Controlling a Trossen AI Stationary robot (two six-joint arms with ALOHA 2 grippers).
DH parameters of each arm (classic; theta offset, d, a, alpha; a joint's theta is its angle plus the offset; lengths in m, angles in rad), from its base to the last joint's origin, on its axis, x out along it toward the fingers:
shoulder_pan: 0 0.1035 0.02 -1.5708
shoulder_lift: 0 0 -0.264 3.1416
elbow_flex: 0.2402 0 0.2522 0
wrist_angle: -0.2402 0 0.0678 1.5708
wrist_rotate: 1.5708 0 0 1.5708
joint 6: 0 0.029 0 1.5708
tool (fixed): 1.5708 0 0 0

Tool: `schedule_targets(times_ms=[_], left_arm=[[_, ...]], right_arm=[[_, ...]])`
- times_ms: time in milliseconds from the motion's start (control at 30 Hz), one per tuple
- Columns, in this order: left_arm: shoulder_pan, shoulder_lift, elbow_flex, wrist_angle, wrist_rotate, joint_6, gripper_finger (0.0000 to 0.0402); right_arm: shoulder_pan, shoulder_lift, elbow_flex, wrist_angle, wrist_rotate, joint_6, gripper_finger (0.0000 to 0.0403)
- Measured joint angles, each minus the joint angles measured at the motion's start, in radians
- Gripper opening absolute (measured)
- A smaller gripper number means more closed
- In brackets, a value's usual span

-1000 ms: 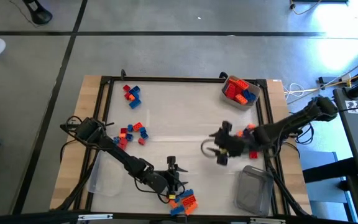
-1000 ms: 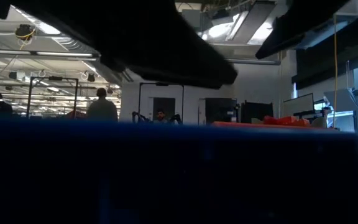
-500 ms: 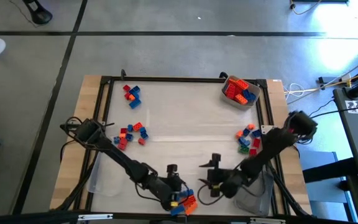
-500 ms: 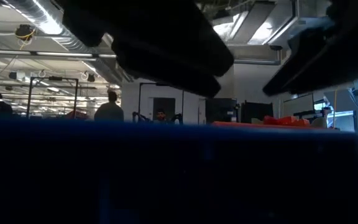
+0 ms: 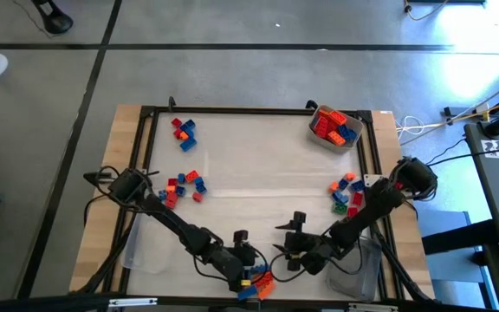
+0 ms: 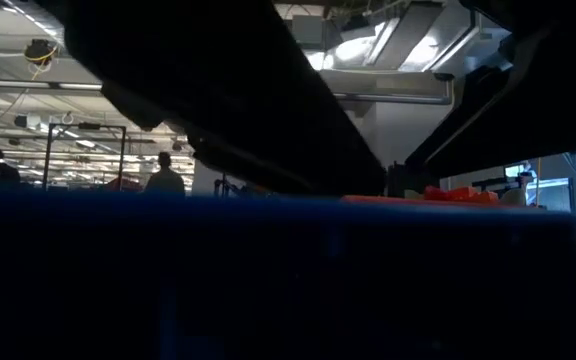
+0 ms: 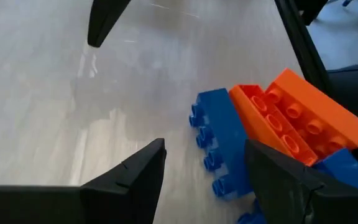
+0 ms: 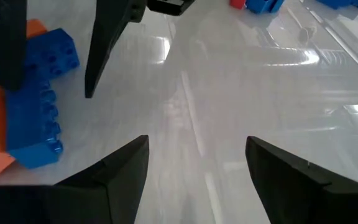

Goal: Sort blocks by size
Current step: Put the blue game piece into the gray bin

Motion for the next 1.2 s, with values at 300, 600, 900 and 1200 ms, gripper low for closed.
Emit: schedule_targets(times_ms=[300,600,900,1200], left_arm=[[0.034,0.007,0.001,-0.01,-0.007,0.034,0.0208],[0.088,0.001,0.001,-0.017,-0.016,0.105,0.0208],[0.131,0.0,0.001,-0.024,-0.016,0.125,0.0208],[0.13,0.0,0.0,-0.021,-0.017,0.124,0.0208]], right_arm=[[0.0,0.0,0.0,-0.002,0.001,0.0,0.0266],[0.0,-0.013,0.0,-0.011,0.0,-0.014,0.0266],[0.007,-0.102,0.002,-0.012,-0.207,-0.042,0.0266],[-0.025,0.015,0.002,0.051,-0.244,-0.039,0.0266]])
